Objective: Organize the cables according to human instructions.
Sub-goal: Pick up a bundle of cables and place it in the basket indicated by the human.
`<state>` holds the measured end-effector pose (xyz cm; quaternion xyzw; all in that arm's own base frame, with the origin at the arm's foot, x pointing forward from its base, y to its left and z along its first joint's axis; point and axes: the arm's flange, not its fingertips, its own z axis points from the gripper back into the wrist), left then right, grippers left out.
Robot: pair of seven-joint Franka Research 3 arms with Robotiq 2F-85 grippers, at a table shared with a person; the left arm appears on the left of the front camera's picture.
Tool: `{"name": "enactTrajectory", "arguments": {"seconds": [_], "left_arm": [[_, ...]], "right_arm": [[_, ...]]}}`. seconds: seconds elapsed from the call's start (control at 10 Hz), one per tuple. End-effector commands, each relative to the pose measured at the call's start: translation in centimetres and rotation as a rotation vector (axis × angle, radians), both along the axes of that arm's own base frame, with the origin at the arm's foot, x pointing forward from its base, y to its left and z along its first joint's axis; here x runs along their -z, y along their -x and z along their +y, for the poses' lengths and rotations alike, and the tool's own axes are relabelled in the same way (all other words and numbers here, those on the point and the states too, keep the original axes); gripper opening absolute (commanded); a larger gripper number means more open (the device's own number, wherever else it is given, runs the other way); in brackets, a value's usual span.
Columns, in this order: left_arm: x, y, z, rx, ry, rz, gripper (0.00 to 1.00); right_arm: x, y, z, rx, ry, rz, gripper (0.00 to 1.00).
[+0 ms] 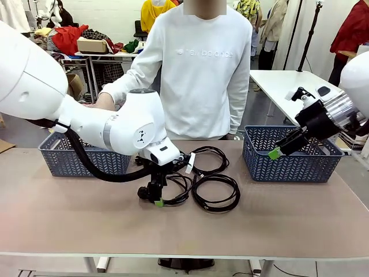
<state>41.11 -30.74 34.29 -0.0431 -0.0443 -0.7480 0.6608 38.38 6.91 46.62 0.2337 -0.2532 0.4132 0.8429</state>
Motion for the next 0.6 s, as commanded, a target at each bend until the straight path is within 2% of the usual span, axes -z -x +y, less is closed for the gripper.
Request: {"name": "enactTrajectory", "arguments": {"seconds": [0.0,0.5], "left_arm": [[1.1,0.0,-0.2,-0.018,-0.026,-0.026,1.0],[2.6,0.0,-0.9,-0.016,-0.029,-0.022,1.0]], "right_arm": [[0.1,-0.3,-0.1,-0.019,-0.025,-0.017,1.0],[0.1,-0.3,-0.1,-0.019,-0.025,-0.017,1.0]]}}
